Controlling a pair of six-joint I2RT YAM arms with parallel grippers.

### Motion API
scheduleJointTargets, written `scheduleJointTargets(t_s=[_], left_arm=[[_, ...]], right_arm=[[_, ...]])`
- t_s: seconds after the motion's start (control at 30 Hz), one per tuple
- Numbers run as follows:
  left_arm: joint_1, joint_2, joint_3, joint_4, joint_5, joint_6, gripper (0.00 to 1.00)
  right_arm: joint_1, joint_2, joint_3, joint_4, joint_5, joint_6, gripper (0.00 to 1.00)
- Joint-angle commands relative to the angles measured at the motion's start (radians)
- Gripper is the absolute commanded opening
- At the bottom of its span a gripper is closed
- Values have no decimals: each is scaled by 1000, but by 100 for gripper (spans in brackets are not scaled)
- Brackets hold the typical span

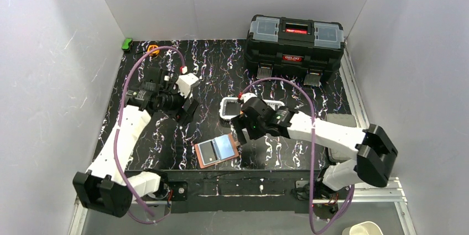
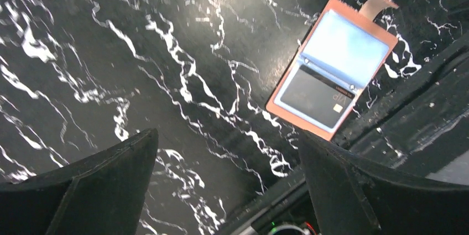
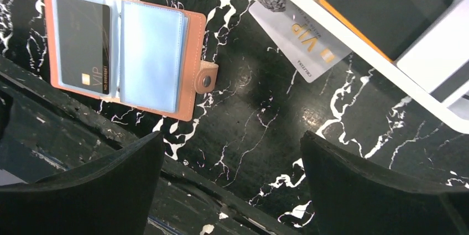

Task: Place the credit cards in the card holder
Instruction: Close the card holder at the center of the board.

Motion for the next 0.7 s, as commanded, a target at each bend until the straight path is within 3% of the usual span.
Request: scheduleJointTargets(t_s=[0.0, 0.17, 0.4, 0.53, 0.67], left_arm=[[45, 66, 77, -252, -31, -70, 98], [101, 93, 40, -318, -80, -70, 98], [119, 106, -24, -261, -66, -41, 98], [119, 83, -64, -210, 4, 11, 98], [119, -65, -198, -81, 171, 109, 98]], right_arm=[[11, 88, 117, -29, -39, -28, 98], [43, 199, 158, -37, -4, -26, 83], [62, 336, 249, -97, 3, -39, 63], [63, 388, 275, -120, 5, -49, 59], [63, 421, 283, -144, 10, -26, 49]])
